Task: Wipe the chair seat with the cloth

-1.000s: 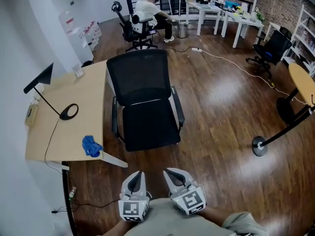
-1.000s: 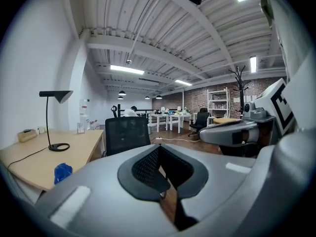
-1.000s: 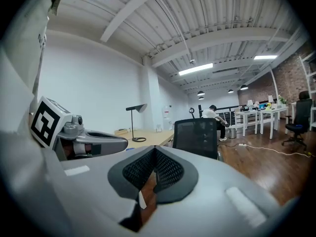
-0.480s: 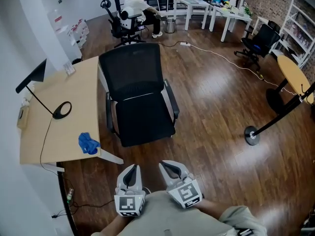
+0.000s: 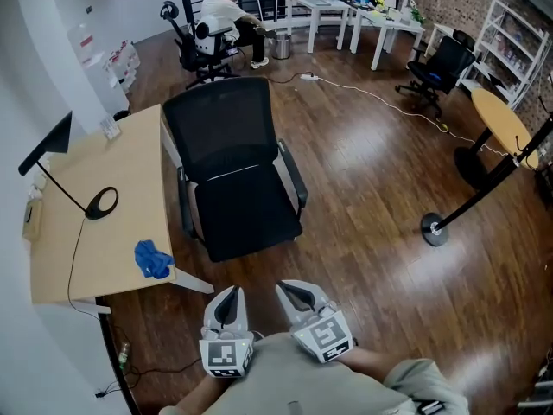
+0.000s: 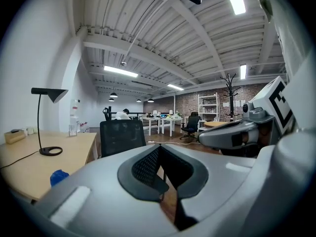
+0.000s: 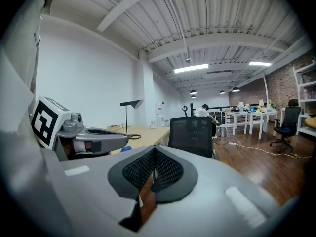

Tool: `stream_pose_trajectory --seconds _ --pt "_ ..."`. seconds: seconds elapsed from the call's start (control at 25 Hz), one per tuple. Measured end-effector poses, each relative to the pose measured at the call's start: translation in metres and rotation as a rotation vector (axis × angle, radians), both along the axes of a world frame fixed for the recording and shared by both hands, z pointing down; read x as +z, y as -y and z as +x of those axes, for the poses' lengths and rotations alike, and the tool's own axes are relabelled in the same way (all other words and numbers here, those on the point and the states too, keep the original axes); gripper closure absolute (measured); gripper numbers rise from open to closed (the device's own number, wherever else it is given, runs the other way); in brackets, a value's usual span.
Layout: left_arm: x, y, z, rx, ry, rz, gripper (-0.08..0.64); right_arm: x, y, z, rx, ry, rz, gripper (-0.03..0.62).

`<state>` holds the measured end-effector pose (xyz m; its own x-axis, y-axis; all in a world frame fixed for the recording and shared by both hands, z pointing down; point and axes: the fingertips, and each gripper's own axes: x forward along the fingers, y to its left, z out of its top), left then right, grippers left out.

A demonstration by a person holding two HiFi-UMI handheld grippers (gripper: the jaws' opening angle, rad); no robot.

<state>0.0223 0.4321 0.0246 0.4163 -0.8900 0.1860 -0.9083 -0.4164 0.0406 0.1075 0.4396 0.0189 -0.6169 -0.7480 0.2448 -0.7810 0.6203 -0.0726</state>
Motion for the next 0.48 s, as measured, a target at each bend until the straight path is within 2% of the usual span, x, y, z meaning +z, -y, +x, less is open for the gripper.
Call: stream_pose_trajectory --seconds 0.24,0.48 --pt "-0.0068 0.0027 0.0031 0.032 0.013 -0.005 0.555 -0.0026 0.0009 -0.0001 0.013 0.005 0.005 0.592" --pt "-0.0045 0.0061 0.0064 0.018 0.0 0.007 0.555 -0.0017 0.0063 0.0078 0.014 -0.006 0.032 0.592"
